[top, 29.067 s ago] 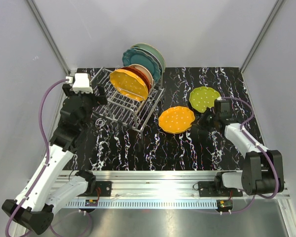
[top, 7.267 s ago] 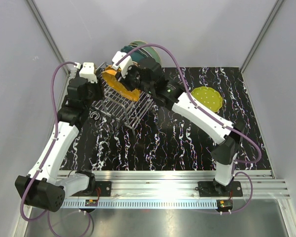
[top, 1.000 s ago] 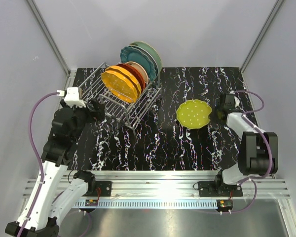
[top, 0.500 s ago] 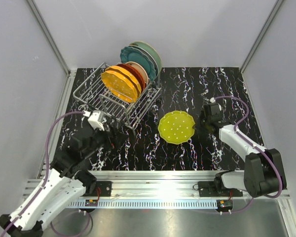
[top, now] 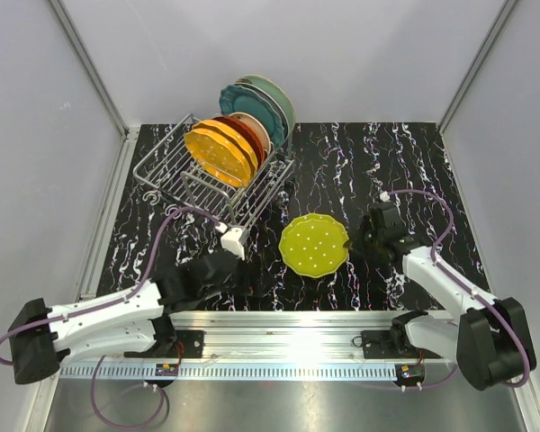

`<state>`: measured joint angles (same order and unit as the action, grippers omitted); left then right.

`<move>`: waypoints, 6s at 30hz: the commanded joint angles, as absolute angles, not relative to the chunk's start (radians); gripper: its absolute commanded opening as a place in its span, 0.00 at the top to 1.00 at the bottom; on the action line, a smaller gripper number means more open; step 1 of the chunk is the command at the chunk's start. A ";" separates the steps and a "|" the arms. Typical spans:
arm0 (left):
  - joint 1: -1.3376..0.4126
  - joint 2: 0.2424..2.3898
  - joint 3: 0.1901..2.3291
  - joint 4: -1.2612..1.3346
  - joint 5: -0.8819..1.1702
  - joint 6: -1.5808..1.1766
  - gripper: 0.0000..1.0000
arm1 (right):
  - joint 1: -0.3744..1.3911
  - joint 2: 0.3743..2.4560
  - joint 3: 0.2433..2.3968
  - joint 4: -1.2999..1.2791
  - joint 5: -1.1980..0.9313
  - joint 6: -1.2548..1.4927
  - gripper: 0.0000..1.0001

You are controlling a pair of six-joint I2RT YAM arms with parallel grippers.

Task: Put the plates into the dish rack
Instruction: Pass the plate from the right arm to the left, then pass the plate from the left arm to the right, then insert the plate into the dish rack

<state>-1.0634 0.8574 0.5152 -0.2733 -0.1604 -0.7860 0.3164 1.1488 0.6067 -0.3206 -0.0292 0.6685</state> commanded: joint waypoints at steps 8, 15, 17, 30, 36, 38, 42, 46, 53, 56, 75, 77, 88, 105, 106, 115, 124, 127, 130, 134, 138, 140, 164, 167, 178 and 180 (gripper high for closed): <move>-1.103 1.060 0.488 0.047 -0.218 -0.946 0.06 | 0.354 0.961 0.520 -0.216 -0.253 0.816 1.00; -1.101 1.164 0.535 0.126 -0.209 -1.023 0.05 | 0.359 0.848 0.456 -0.184 -0.340 0.854 1.00; -1.103 1.192 0.552 0.129 -0.207 -1.028 0.05 | 0.359 0.809 0.434 -0.151 -0.370 0.861 1.00; -1.101 1.092 0.541 0.380 -0.167 -0.983 0.25 | 0.362 0.741 0.390 -0.008 -0.492 0.885 1.00; -1.101 0.968 0.523 0.397 -0.170 -0.931 0.63 | 0.364 0.750 0.414 0.057 -0.508 0.877 1.00; -1.101 0.942 0.531 0.355 -0.182 -0.913 0.74 | 0.364 0.770 0.433 0.081 -0.523 0.877 1.00; -1.100 0.907 0.569 0.276 -0.178 -0.827 0.86 | 0.364 0.802 0.483 0.115 -0.567 0.870 0.90; -1.100 0.891 0.618 0.221 -0.155 -0.746 1.00 | 0.365 0.815 0.529 0.121 -0.603 0.830 0.59; -1.028 0.810 0.729 0.066 -0.157 -0.699 1.00 | 0.364 0.813 0.555 0.186 -0.663 0.788 0.25; -0.933 0.767 0.762 0.040 -0.079 -0.738 1.00 | 0.364 0.810 0.572 0.190 -0.669 0.767 0.21; -0.811 0.742 0.808 0.166 0.140 -0.865 1.00 | 0.387 0.865 0.626 0.261 -0.801 0.739 0.16; -0.811 0.741 0.821 0.170 0.150 -0.856 1.00 | 0.397 0.873 0.634 0.256 -0.795 0.729 0.16; -0.811 0.770 0.836 0.210 0.199 -0.884 1.00 | 0.437 0.917 0.646 0.504 -0.897 0.865 0.24; -0.716 0.804 0.923 0.087 0.252 -0.825 0.98 | 0.442 0.908 0.652 0.838 -1.017 1.109 0.47; -0.716 0.813 0.923 0.090 0.256 -0.827 0.98 | 0.442 0.910 0.650 0.838 -1.016 1.111 0.47; -0.716 0.873 0.940 0.123 0.331 -0.802 0.98 | 0.462 0.940 0.655 0.808 -0.992 1.092 0.46; -0.716 0.859 0.953 0.041 0.293 -0.727 0.72 | 0.465 0.919 0.664 0.669 -0.943 1.022 0.83; -0.716 0.859 0.956 0.008 0.272 -0.727 0.47 | 0.463 0.930 0.661 0.663 -0.911 1.031 1.00; -0.716 0.862 0.963 -0.047 0.247 -0.730 0.28 | 0.463 0.939 0.655 0.676 -0.904 1.048 1.00; -0.715 0.859 0.985 -0.121 0.232 -0.709 0.15 | 0.465 0.945 0.649 0.686 -0.884 1.066 1.00; -0.713 0.848 1.028 -0.218 0.180 -0.661 0.02 | 0.463 0.945 0.643 0.655 -0.856 1.055 1.00; -0.712 0.835 1.049 -0.271 0.141 -0.634 0.01 | 0.463 0.948 0.637 0.626 -0.842 1.052 1.00; -0.712 0.735 1.212 -0.606 -0.348 -0.293 0.01 | 0.497 0.968 0.960 0.178 -0.446 0.559 1.00; -0.712 0.767 1.230 -0.592 -0.348 -0.262 0.01 | 0.520 1.003 1.034 0.161 -0.417 0.488 1.00; -0.712 0.845 1.296 -0.538 -0.284 -0.199 0.01 | 0.675 1.120 1.207 0.124 -0.267 0.334 1.00; -0.710 0.856 1.298 -0.541 -0.282 -0.189 0.01 | 0.713 1.132 1.224 0.129 -0.239 0.321 1.00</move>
<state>-0.7139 0.8516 1.2507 -0.5983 -0.3046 -0.2268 0.6724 1.1374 1.1263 -0.0006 -0.3016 0.3565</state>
